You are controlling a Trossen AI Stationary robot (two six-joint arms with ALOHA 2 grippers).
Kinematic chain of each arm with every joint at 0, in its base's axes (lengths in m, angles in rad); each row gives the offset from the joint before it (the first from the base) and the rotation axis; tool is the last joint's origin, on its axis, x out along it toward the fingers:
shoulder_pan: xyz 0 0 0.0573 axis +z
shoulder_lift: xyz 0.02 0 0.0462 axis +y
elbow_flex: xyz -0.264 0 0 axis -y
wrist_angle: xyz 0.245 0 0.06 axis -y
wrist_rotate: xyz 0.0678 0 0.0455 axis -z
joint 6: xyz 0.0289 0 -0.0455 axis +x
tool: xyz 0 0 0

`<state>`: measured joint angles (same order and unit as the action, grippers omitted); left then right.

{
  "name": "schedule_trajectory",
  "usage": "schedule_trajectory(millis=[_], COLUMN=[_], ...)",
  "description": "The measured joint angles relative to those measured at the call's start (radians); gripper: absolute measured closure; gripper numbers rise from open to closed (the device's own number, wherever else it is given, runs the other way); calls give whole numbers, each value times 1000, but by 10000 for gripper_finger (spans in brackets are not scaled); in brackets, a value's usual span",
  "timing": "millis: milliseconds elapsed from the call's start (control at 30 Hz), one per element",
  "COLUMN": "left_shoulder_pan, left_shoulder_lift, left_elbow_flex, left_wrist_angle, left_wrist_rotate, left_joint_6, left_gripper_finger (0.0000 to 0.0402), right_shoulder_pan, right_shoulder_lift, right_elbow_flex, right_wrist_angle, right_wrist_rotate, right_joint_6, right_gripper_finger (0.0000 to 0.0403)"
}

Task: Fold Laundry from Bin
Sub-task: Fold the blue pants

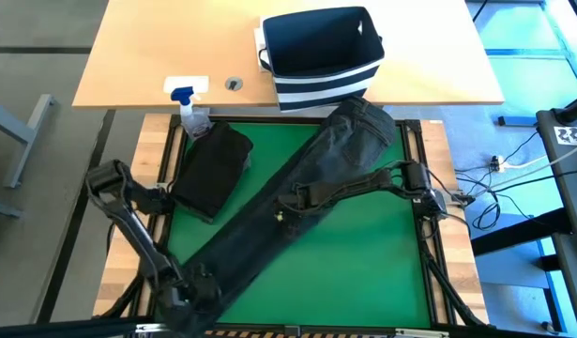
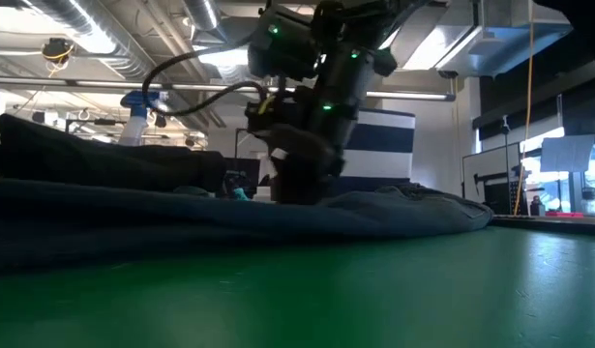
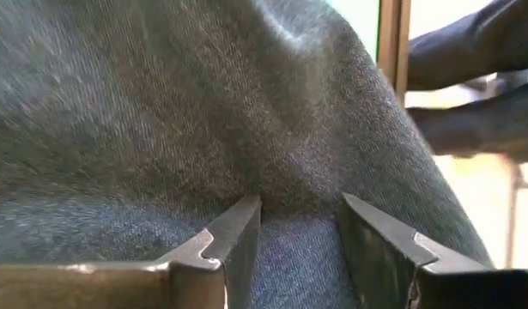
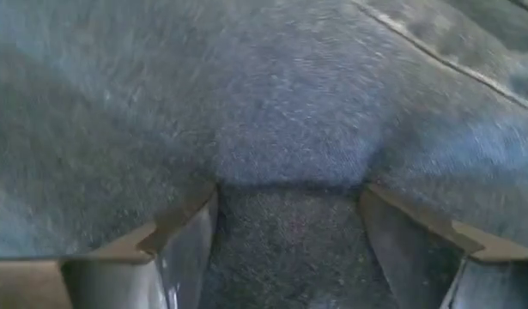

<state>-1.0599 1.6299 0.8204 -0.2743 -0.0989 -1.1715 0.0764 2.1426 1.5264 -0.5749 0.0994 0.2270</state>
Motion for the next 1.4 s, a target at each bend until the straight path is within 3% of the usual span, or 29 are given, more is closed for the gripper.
schedule_trajectory(millis=[200, 300, 400, 500, 600, 700, 800, 1033, 1167, 1400], left_shoulder_pan=[99, 163, 228, 246, 219, 165, 84, -106, -158, -168], left_shoulder_lift=[127, 165, 164, 114, 28, -64, -144, -177, -160, -154], left_elbow_flex=[34, 89, 138, 179, 223, 244, 244, 244, 243, 243], left_wrist_angle=[228, 221, 180, 100, -34, -167, -240, -297, -297, -297], left_wrist_rotate=[51, 67, 157, 218, 220, 162, 95, 56, 20, -57], left_joint_6=[-2, 30, 68, 115, 178, 206, 207, 243, 260, 343], left_gripper_finger=[247, 247, 247, 247, 248, 248, 248, 248, 248, 247], right_shoulder_pan=[1, -8, -22, -20, 24, 107, 223, 457, 509, 518], right_shoulder_lift=[-19, -41, -83, -143, -193, -214, -212, -71, 69, 303], right_elbow_flex=[1, -2, -6, 20, 56, 105, 152, 259, 440, 742], right_wrist_angle=[-207, -274, -319, -342, -340, -279, -105, 348, 304, 188], right_wrist_rotate=[-14, -2, 5, -10, -97, -177, -172, 52, 142, 99], right_joint_6=[-245, -326, -352, -329, -247, -131, -44, 92, 155, 159], right_gripper_finger=[116, 116, 116, 116, 116, 116, 116, 116, 116, 116])
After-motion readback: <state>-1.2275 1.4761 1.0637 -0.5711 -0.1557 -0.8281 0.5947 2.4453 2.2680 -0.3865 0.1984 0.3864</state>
